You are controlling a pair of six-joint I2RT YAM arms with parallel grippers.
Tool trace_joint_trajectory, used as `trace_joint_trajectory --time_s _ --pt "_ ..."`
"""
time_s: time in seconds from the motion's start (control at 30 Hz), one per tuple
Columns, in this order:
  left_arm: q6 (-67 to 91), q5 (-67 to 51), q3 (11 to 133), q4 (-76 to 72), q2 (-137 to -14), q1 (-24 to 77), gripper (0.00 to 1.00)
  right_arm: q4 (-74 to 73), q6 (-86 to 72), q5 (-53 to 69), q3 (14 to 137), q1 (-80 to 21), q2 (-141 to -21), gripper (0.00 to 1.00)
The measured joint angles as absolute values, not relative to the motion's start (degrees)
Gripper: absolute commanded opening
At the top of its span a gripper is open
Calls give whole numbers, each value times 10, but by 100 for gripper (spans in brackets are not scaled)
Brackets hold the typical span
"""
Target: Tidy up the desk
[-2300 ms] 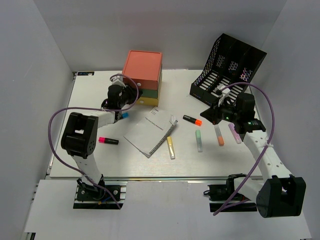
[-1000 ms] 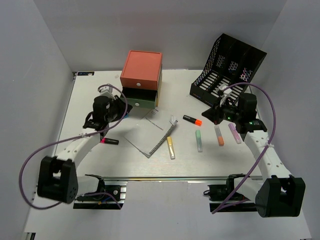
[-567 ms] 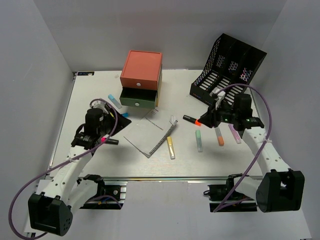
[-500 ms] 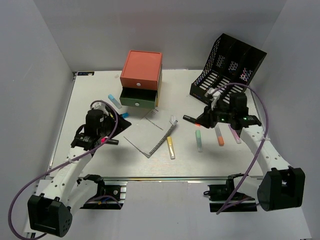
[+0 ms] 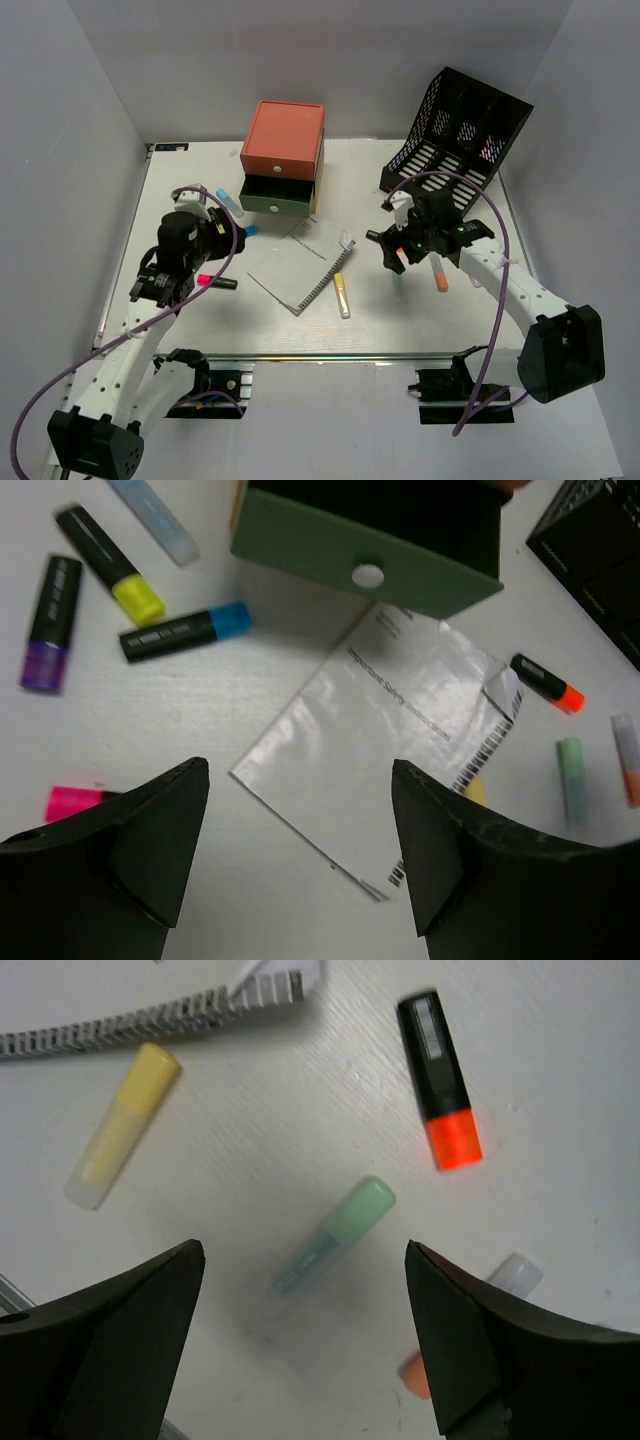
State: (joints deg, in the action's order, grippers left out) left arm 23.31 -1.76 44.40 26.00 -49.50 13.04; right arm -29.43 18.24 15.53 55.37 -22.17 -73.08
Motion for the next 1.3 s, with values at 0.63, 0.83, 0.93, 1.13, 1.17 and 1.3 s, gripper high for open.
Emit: trace_joint_trajectory --time_s 0.63,0.83,0.93,1.13,1.17,1.3 --pt "168 65 418 224 -440 129 87 -329 106 94 511 -214 -826 49" --pt "168 73 417 223 -420 129 87 -308 84 75 496 -215 -840 59" --pt "168 76 417 223 -418 129 87 -291 77 74 493 -215 -853 60" --pt "168 79 416 223 -418 129 87 -260 68 67 489 -220 -889 56" --pt "168 79 416 223 -418 129 87 -256 68 62 488 -222 -894 54" --pt "168 80 416 223 -416 129 87 -228 64 41 483 -229 -897 37"
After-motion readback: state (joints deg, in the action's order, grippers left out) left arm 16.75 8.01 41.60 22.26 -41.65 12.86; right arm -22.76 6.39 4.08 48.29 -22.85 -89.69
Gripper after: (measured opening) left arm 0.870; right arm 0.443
